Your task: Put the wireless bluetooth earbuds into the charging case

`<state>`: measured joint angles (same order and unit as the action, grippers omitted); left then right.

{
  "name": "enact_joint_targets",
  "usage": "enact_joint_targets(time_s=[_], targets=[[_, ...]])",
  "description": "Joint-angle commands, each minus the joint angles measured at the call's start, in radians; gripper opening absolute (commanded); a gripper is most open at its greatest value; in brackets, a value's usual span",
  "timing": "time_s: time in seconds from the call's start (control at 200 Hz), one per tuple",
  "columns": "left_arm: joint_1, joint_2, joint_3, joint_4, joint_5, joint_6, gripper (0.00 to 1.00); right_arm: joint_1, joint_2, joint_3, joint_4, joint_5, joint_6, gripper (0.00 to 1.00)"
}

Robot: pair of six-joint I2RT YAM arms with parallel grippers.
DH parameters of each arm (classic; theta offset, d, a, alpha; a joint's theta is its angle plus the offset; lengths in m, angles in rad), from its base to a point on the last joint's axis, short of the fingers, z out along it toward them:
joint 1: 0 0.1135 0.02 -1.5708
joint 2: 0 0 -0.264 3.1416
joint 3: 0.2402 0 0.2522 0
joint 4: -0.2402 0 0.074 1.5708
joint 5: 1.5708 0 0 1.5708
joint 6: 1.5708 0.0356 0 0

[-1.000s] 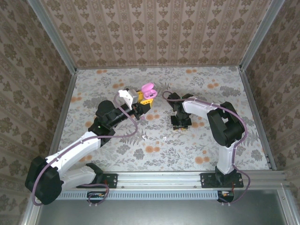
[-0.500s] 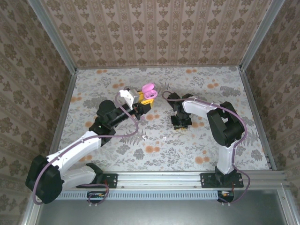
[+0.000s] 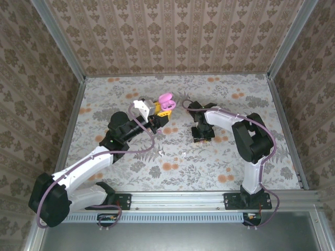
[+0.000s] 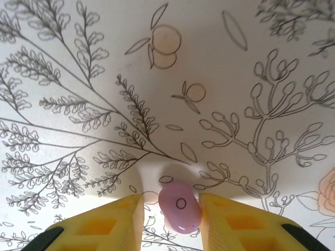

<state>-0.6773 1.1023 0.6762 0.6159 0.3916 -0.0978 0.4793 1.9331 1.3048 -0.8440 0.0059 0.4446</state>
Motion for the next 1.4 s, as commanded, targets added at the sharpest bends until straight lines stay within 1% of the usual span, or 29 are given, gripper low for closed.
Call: enact_joint_targets(time_s=[0.0, 0.185, 0.305, 0.57, 0.64, 0.765, 0.87, 1.005, 1.21, 1.395], targets=[[0.007, -0.014, 0.007, 0.004, -0.002, -0.011, 0.39, -0.011, 0.026, 0.032, -0.023, 0.037, -0.018, 0.35], [0.007, -0.021, 0.003, -0.001, -0.006, -0.008, 0.39, -0.026, 0.039, 0.04, -0.018, 0.021, -0.037, 0.3], [0.008, -0.019, 0.002, -0.002, -0.007, -0.01, 0.39, -0.028, 0.042, 0.044, -0.013, 0.004, -0.047, 0.29], [0.008, -0.013, 0.011, -0.004, -0.003, -0.009, 0.39, -0.039, 0.044, 0.029, 0.012, -0.042, -0.047, 0.3], [0.008, -0.011, 0.011, -0.004, -0.002, -0.008, 0.39, -0.042, 0.043, 0.029, 0.011, -0.05, -0.045, 0.33], [0.007, -0.012, 0.011, -0.003, -0.002, -0.01, 0.39, -0.045, 0.032, 0.024, 0.021, -0.068, -0.046, 0.34], [0.007, -0.011, 0.013, -0.006, -0.003, -0.01, 0.39, -0.051, 0.021, 0.024, 0.025, -0.106, -0.044, 0.36], [0.007, -0.011, 0.015, -0.007, -0.003, -0.008, 0.39, -0.053, 0.008, 0.015, 0.038, -0.144, -0.037, 0.35], [0.007, -0.008, 0.02, -0.008, 0.0, -0.012, 0.39, -0.054, -0.013, 0.004, 0.054, -0.163, -0.025, 0.3], [0.007, -0.004, 0.023, -0.01, 0.001, -0.013, 0.39, -0.054, -0.012, 0.004, 0.053, -0.178, -0.027, 0.32]])
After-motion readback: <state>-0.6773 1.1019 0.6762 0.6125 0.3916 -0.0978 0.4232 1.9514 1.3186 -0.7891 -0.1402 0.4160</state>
